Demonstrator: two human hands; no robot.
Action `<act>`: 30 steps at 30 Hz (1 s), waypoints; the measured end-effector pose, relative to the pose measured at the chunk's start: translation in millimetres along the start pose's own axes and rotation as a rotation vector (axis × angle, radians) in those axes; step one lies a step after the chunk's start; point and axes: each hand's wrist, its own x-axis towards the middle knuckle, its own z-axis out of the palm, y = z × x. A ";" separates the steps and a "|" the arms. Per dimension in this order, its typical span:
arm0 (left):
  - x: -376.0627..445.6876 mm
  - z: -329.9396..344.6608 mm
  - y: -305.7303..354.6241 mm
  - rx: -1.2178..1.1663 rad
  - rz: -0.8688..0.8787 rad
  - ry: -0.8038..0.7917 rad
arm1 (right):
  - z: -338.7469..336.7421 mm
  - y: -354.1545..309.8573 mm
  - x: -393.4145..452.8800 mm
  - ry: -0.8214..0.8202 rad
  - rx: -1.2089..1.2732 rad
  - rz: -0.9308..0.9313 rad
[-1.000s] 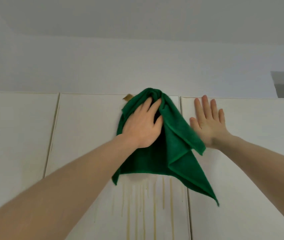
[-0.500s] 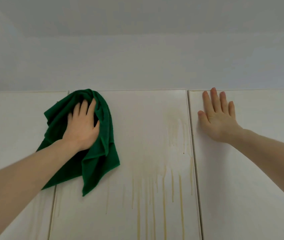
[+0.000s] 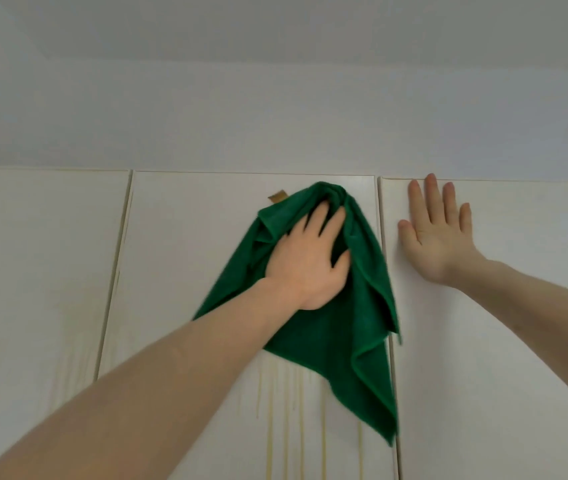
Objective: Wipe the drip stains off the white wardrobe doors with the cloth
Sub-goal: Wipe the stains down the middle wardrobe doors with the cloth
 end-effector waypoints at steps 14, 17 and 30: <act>-50.2 28.2 39.5 -0.194 0.198 -0.103 | -8.8 -0.2 -1.4 -0.042 -0.014 0.001; -74.0 28.6 36.6 -0.188 0.216 -0.195 | -17.2 -2.3 -3.9 -0.076 -0.006 0.010; -61.4 -57.5 -75.0 -0.123 -0.177 -0.014 | -28.5 -22.1 -32.6 -0.046 -0.003 -0.098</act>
